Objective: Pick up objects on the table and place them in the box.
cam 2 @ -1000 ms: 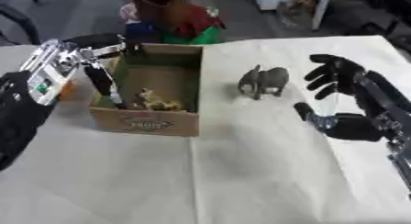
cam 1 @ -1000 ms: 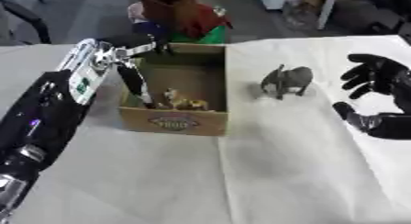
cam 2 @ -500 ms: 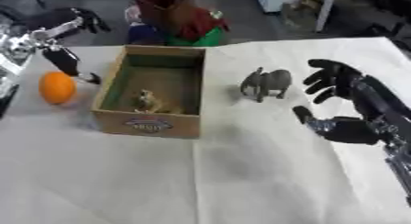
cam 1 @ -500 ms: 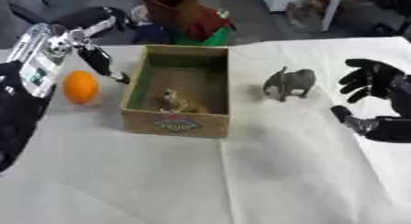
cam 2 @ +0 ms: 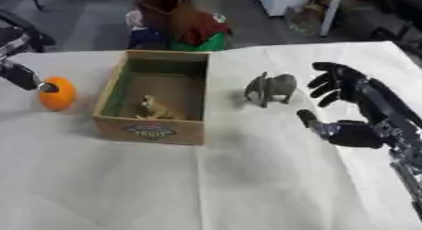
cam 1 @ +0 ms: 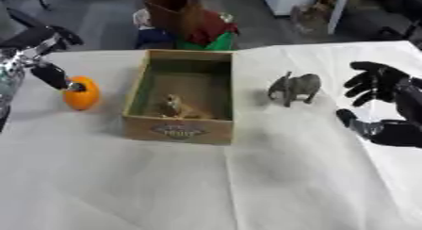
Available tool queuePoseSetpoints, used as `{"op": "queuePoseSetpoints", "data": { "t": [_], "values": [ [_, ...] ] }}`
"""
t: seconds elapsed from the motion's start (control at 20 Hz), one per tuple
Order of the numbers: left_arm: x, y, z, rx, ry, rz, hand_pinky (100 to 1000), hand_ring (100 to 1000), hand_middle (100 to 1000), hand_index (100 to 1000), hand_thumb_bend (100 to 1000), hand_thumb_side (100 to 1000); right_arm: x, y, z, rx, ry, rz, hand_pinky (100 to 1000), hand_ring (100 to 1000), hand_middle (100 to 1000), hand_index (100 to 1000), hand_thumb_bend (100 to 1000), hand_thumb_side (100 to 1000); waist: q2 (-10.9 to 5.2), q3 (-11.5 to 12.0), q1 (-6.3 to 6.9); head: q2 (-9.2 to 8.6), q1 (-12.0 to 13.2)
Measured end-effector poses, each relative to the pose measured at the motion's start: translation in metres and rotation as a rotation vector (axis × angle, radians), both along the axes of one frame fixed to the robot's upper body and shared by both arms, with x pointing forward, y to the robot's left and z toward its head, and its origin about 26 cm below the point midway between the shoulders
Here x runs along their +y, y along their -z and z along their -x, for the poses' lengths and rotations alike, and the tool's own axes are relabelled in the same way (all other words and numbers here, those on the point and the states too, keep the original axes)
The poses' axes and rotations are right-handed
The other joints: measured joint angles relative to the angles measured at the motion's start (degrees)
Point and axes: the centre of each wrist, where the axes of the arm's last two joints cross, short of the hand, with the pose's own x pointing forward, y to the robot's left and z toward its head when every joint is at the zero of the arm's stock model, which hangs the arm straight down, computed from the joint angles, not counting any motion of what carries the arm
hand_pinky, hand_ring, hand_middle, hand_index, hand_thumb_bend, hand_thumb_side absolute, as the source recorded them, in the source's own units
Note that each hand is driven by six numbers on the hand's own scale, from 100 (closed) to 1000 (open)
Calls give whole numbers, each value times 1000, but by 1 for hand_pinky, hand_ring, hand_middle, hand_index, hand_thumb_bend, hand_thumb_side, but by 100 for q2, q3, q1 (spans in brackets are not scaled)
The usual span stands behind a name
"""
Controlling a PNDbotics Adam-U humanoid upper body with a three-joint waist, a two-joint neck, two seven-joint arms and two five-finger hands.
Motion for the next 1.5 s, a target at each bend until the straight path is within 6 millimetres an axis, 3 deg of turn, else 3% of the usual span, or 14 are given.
{"op": "queuePoseSetpoints", "data": {
  "t": [0.4,0.55,0.75,0.9,1.05,1.4,1.5],
  "values": [
    [8,34,-4,55,-67,33,778,743,750,825,745,100,0,0,0,-1,1,-1,595,674,666,919,340,100,8,-7,-9,0,0],
    [7,44,-4,69,-74,42,746,696,704,793,748,100,0,0,0,-1,1,-1,594,674,666,919,340,100,19,-8,-24,0,1],
    [3,54,-6,5,-106,20,695,598,567,717,616,100,0,1,0,0,2,-1,594,674,665,919,341,100,32,-44,-33,0,4],
    [1,60,-7,-62,-140,-8,626,478,399,568,490,100,0,1,0,1,3,-1,594,673,664,919,343,100,35,-56,-39,0,7],
    [-1,64,-7,-127,-170,-26,589,422,291,467,506,100,-1,1,-1,3,4,-1,594,673,664,920,342,100,36,-68,-47,1,8],
    [-1,62,-8,-205,-197,-21,570,415,271,439,526,100,-1,1,-1,3,3,-1,595,674,664,920,343,100,33,-79,-48,2,21],
    [-11,45,-14,-266,-157,-5,570,416,273,436,526,100,-1,1,-1,4,3,0,595,674,664,920,343,100,29,-73,-52,3,35]
  ]
}}
